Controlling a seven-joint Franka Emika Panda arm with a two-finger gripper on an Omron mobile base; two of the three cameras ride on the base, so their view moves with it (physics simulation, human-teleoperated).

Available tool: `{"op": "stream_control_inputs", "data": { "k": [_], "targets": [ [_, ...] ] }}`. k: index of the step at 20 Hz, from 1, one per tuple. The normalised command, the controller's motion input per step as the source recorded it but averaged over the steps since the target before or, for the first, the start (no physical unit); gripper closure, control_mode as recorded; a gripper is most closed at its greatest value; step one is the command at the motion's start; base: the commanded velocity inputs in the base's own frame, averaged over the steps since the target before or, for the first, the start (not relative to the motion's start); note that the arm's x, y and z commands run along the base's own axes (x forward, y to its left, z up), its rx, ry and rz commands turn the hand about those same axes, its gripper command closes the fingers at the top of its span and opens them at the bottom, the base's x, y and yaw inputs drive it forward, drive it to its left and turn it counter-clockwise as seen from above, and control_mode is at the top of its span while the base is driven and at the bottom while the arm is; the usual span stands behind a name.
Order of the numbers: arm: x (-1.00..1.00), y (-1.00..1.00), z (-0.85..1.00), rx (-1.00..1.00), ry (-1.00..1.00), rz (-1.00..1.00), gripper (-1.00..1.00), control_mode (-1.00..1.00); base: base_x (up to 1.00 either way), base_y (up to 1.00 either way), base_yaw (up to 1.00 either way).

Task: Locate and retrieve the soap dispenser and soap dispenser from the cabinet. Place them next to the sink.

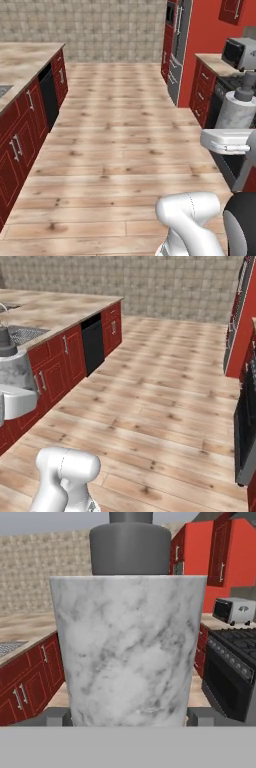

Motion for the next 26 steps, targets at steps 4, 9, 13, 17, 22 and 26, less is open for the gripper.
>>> {"op": "stream_control_inputs", "data": {
  "k": [4, 9, 13, 17, 22, 26],
  "targets": [
    [0.00, 0.00, 0.00, 0.00, 0.00, 0.00, 1.00, 1.00, 0.52, 0.38, -0.02],
    [0.00, 0.00, 0.00, 0.00, 0.00, 0.00, 1.00, 1.00, 0.53, 0.32, 0.00],
    [0.00, 0.00, 0.00, 0.00, 0.00, 0.00, 1.00, 1.00, 0.60, 0.31, 0.00],
    [0.00, 0.00, 0.00, 0.00, 0.00, 0.00, 1.00, 1.00, 0.57, 0.29, 0.00],
    [0.00, 0.00, 0.00, 0.00, 0.00, 0.00, 1.00, 1.00, 0.57, 0.31, 0.00],
    [0.00, 0.00, 0.00, 0.00, 0.00, 0.00, 1.00, 1.00, 0.49, 0.22, 0.04]
  ]
}}
